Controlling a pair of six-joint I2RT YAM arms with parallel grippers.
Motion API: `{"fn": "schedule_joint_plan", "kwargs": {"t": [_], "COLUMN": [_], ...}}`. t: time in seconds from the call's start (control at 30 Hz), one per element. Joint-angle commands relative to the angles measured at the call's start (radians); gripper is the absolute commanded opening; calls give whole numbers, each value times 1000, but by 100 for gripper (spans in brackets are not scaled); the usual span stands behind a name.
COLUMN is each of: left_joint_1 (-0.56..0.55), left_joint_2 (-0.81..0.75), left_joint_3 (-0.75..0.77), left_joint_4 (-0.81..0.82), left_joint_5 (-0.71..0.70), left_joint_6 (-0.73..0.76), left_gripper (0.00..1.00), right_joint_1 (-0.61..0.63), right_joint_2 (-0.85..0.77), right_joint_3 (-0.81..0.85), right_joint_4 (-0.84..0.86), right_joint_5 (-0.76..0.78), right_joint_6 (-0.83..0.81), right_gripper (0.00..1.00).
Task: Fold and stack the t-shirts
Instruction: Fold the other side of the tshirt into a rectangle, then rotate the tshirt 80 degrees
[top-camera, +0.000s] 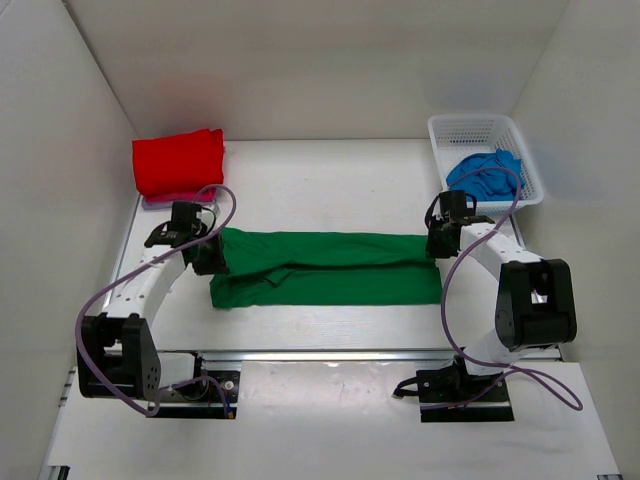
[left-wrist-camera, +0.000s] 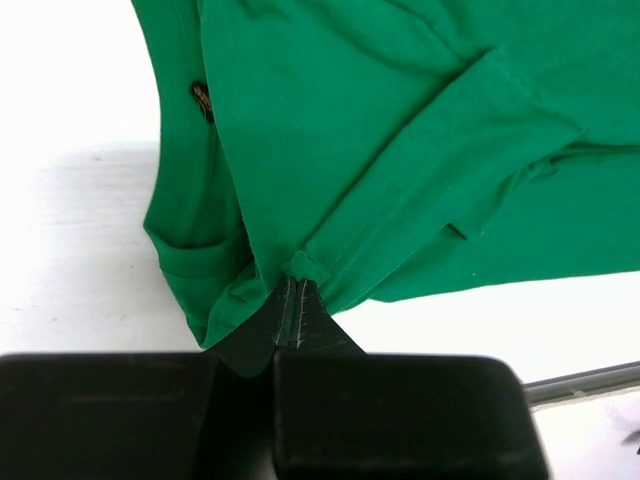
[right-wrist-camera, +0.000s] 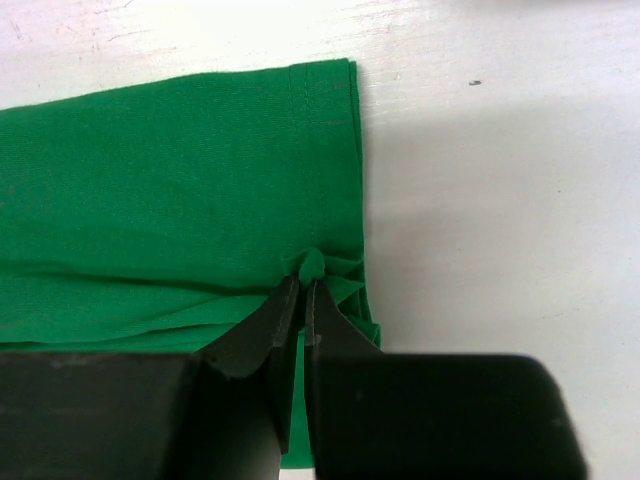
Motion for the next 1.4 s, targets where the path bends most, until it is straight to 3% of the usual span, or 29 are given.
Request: {"fn": "schedule_joint_plan", "kwargs": {"t": [0.0,0.27,0.33,0.4,0.47,0.5,0.57,0.63,0.73,0.8,0.87,0.9,0.97,1.13,1.37], "left_joint_1": [-13,-35,-40,-35,-38,-38,-32,-36,-76,-139,-179,-188,-205,-230,-277], "left_joint_2": [-11,9,36,39,27,11,-23,-62,-76,-62,-62,-62,-71,-80,53], "left_joint_3": [-27,-50,-45,-37,-36,-34,-25,4,71,71,9,-5,-94,-177,-189], "left_joint_4": [-27,-51,-74,-90,-84,-85,-62,-39,-27,10,66,88,160,245,298], "left_joint_5": [-2,-40,-51,-51,-78,-89,-146,-170,-131,-132,-148,-149,-158,-195,-290], "left_joint_6": [-1,-18,-17,-20,-31,-31,-54,-70,-94,-147,-193,-225,-258,-302,-324], "left_gripper": [0,0,7,27,55,61,66,66,62,54,40,26,10,10,11], "right_joint_1": [-5,4,6,12,12,21,18,22,30,36,42,36,44,82,127], "right_joint_2": [-14,32,35,21,6,1,-15,-32,-45,-42,-23,-16,14,64,132], "right_joint_3": [0,10,21,42,50,62,78,108,150,149,156,155,144,125,75], "right_joint_4": [-5,-42,-55,-66,-78,-83,-92,-107,-92,-60,-29,-19,3,63,67], "right_joint_5": [7,3,5,8,14,17,28,26,8,-4,-24,-26,-69,-70,-46], "right_joint_6": [-11,-25,-28,-30,-30,-40,-43,-51,-78,-95,-105,-100,-91,-97,-67], "right_gripper": [0,2,15,30,53,58,70,74,75,68,63,59,56,55,54]}}
